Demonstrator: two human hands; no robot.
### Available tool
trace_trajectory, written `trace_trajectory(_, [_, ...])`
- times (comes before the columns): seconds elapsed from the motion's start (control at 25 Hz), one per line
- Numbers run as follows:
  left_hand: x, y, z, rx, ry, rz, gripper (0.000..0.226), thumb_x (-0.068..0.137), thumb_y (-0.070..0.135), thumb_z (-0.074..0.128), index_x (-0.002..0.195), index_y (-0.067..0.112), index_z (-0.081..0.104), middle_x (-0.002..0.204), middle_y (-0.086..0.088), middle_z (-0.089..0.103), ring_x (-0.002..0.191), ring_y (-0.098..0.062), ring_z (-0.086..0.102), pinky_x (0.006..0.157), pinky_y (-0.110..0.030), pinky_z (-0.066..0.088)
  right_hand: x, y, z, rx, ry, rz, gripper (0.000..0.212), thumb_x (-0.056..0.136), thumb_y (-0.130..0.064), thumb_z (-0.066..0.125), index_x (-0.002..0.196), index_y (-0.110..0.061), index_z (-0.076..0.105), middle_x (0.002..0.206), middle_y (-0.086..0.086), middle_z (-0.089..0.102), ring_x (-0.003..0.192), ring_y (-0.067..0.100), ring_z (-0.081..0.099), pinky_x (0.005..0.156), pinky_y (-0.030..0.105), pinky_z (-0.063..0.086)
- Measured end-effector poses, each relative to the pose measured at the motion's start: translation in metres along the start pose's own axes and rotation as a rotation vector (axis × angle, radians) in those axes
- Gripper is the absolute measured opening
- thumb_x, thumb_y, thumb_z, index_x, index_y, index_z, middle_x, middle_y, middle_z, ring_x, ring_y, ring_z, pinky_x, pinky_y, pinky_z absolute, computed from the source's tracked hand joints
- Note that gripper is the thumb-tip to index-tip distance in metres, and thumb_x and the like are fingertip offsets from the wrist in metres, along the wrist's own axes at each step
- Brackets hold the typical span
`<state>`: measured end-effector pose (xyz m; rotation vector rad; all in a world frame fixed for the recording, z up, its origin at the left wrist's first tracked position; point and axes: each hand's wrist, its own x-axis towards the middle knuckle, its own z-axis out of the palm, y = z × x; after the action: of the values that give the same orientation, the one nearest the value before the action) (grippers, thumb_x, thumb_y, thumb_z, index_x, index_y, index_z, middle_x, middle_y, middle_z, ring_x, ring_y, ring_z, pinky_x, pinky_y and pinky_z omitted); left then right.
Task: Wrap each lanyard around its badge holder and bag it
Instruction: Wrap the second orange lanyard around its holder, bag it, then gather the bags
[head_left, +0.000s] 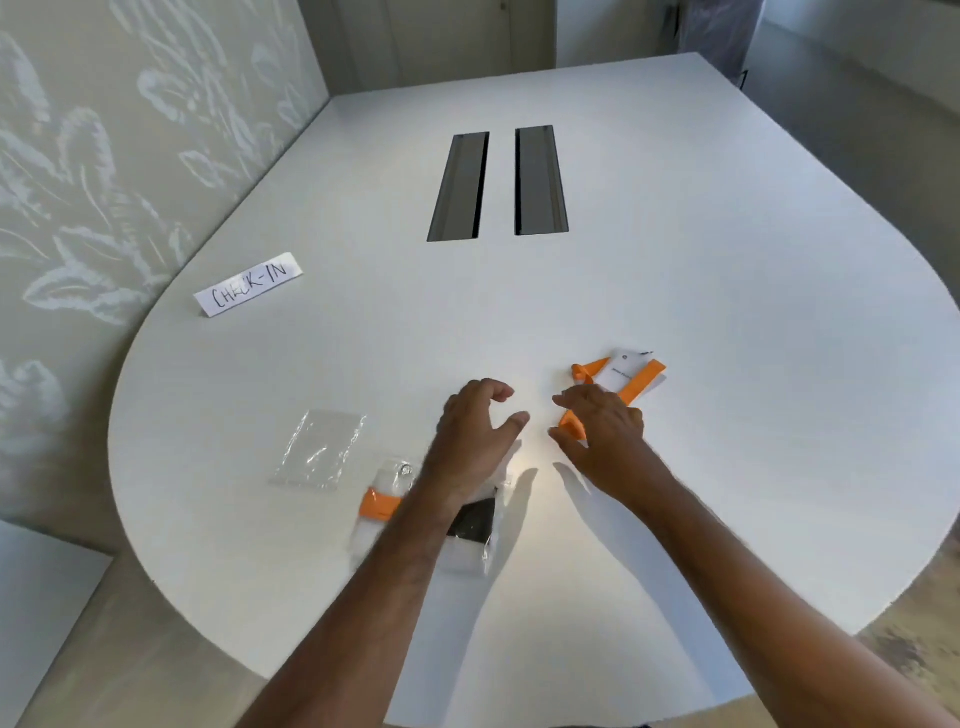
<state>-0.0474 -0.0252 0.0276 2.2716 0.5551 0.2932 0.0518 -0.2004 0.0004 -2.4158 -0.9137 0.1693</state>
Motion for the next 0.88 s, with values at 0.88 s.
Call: trace_trajectory(0.88, [0.093, 0.077, 0.125, 0.242, -0.19, -0.034, 0.054, 0.094, 0.042, 0.07, 0.13, 0.006, 0.054, 0.134, -0.013, 0.054, 0.128, -0.033, 0.052, 0.101, -0.044, 0.049, -0.034, 0.067, -0.014, -0.118, -0.151, 0.06, 0.08, 0.106, -0.06, 0.045, 0.17, -0.022, 0.015, 0.179, -0.003, 0.009, 0.165, 0.021, 0.008, 0.128, 0.038, 0.013])
